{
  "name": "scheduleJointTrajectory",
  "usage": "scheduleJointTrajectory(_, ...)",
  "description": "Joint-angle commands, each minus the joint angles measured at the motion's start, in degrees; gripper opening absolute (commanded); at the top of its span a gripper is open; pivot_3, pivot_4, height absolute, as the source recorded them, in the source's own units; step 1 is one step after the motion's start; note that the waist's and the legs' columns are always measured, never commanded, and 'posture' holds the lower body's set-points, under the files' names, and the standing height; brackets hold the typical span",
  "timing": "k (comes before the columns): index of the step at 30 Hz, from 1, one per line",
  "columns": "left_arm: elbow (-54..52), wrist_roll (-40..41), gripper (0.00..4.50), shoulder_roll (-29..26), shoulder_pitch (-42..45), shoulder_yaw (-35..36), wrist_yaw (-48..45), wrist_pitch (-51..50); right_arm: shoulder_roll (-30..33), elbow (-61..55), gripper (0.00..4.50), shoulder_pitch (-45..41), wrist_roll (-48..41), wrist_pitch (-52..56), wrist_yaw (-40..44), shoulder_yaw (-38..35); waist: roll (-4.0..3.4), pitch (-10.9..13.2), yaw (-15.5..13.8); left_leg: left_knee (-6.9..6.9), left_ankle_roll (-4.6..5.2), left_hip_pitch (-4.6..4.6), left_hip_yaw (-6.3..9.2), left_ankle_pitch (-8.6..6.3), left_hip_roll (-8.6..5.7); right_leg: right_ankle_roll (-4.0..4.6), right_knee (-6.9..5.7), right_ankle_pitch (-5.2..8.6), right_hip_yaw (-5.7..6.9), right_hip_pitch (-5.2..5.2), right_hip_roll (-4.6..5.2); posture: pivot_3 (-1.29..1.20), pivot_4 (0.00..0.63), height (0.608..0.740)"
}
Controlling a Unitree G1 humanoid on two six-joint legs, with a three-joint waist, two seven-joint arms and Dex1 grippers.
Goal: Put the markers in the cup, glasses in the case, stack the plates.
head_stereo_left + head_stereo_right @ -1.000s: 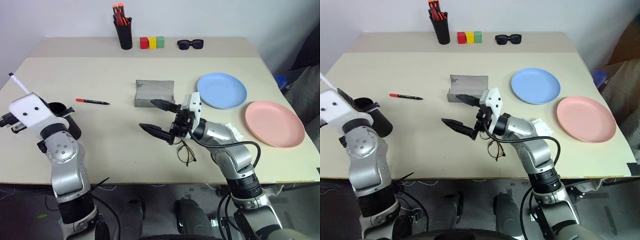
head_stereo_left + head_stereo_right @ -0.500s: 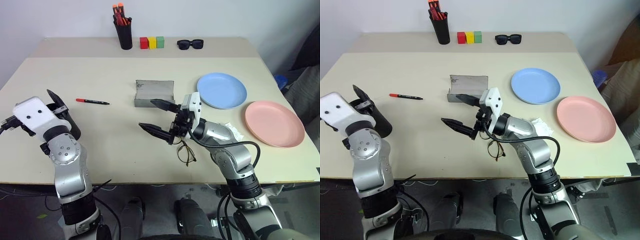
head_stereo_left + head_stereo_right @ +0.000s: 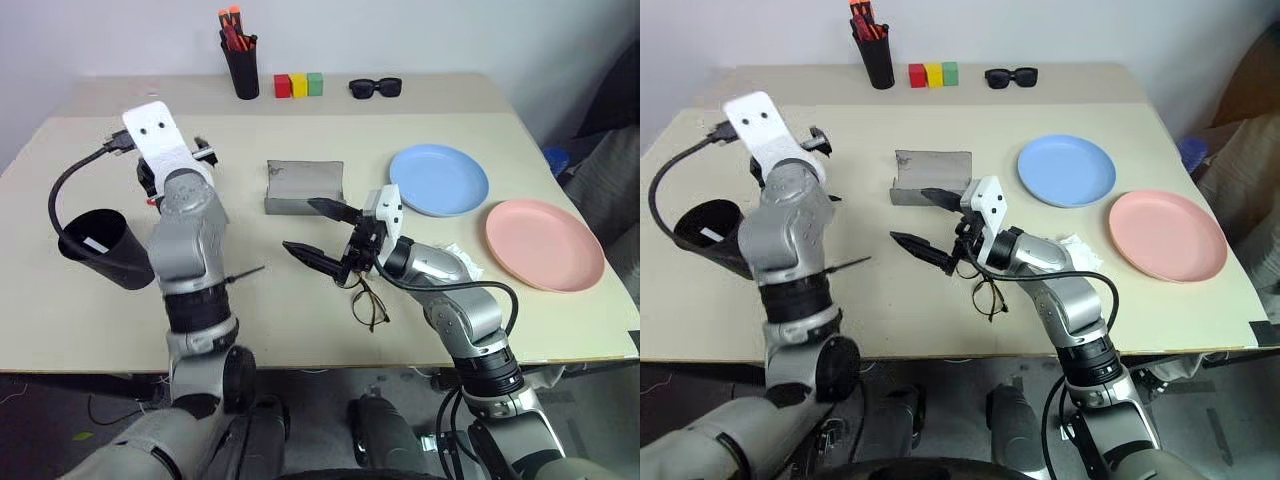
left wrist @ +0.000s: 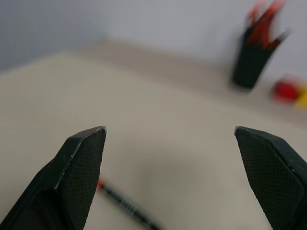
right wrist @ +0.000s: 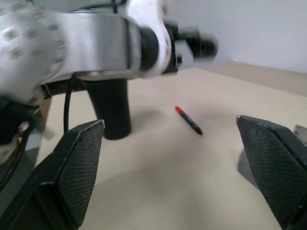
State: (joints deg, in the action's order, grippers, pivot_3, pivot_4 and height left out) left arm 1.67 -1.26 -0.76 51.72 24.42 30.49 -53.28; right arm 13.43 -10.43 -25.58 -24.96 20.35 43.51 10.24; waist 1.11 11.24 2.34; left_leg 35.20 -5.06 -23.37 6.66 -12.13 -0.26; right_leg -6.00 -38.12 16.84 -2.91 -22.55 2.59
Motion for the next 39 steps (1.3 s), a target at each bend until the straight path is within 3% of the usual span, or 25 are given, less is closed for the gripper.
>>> scheduleJointTrajectory(1, 11.13, 3.13, 4.50, -1.27, 5.41, 7.15, 4.32, 2.33, -0.32, -1.52, 4.50, 0.33, -0.10, -1.18, -0.36, -0.71, 0.00, 0.00, 0.07, 0.00, 0.00, 0.00, 0.00, 0.00, 0.00, 0.00, 0.00, 0.00, 0.00, 0.01, 0.02, 0.00, 0.150, 0.740)
scheduleJointTrajectory(9, 38.93, 8.59, 4.50, -6.97, 14.84, 14.40, 9.93, 12.41, -0.37, -2.58, 4.50, 1.80, 0.14, -1.04, -0.97, -0.27, 0.03, 0.01, -0.01, -0.02, -0.02, -0.04, -0.01, 0.01, -0.01, -0.01, 0.00, -0.01, 0.01, -0.05, 0.04, 0.00, 0.150, 0.740)
scheduleJointTrajectory(16, 53.97, 13.56, 4.50, -10.31, 18.22, 16.32, 12.86, 20.92, -0.51, -4.51, 4.50, 3.82, 0.34, -0.65, -1.71, 0.47, 0.03, 0.01, 0.04, -0.04, -0.02, -0.05, -0.01, 0.01, -0.02, -0.03, 0.00, -0.01, 0.01, -0.08, 0.06, 0.00, 0.150, 0.740)
scheduleJointTrajectory(19, 57.07, 15.99, 3.63, -11.21, 18.84, 17.22, 14.70, 22.17, -0.48, -4.82, 4.50, 4.10, 0.36, -0.56, -2.00, 0.52, 0.02, 0.01, 0.06, -0.05, -0.02, -0.04, -0.01, 0.01, -0.02, -0.03, -0.02, -0.01, 0.01, -0.08, 0.06, 0.00, 0.150, 0.740)
scheduleJointTrajectory(26, 58.11, 17.76, 0.13, -11.76, 18.60, 15.90, 16.06, 23.40, -0.28, -4.71, 4.50, 4.08, 0.44, -0.43, -2.02, 0.35, 0.01, 0.01, -0.27, -0.02, -0.05, -0.01, -0.01, 0.03, -0.02, -0.06, -0.03, -0.03, 0.01, -0.02, 0.06, 0.00, 0.150, 0.740)
scheduleJointTrajectory(32, 50.93, 14.42, 0.05, -9.97, 17.90, 6.67, 5.92, 28.96, -0.25, -4.05, 4.50, 3.47, 0.71, -0.52, -1.79, 0.41, 0.02, 0.01, -0.49, -0.02, -0.06, -0.05, -0.01, 0.03, -0.03, -0.06, 0.01, -0.04, 0.02, -0.02, 0.06, 0.00, 0.150, 0.740)
scheduleJointTrajectory(36, 35.45, 10.18, 0.05, -9.33, 11.84, -4.79, -7.27, 36.92, -0.17, -3.19, 4.50, 2.72, 0.87, -0.74, -1.76, -0.03, 0.02, 0.02, 0.12, -0.12, -0.16, -0.08, -0.03, 0.09, -0.02, -0.06, 0.02, -0.04, -0.01, -0.12, 0.06, 0.00, 0.150, 0.740)
scheduleJointTrajectory(39, 23.22, 7.56, 0.05, -10.49, 5.53, -9.54, -12.01, 43.17, -0.12, -2.94, 4.50, 2.39, 0.82, -0.87, -1.67, -0.33, 0.00, 0.02, 0.27, -0.17, -0.21, -0.08, -0.06, 0.12, 0.01, -0.05, -0.01, -0.04, -0.05, -0.18, 0.03, 0.00, 0.150, 0.740)
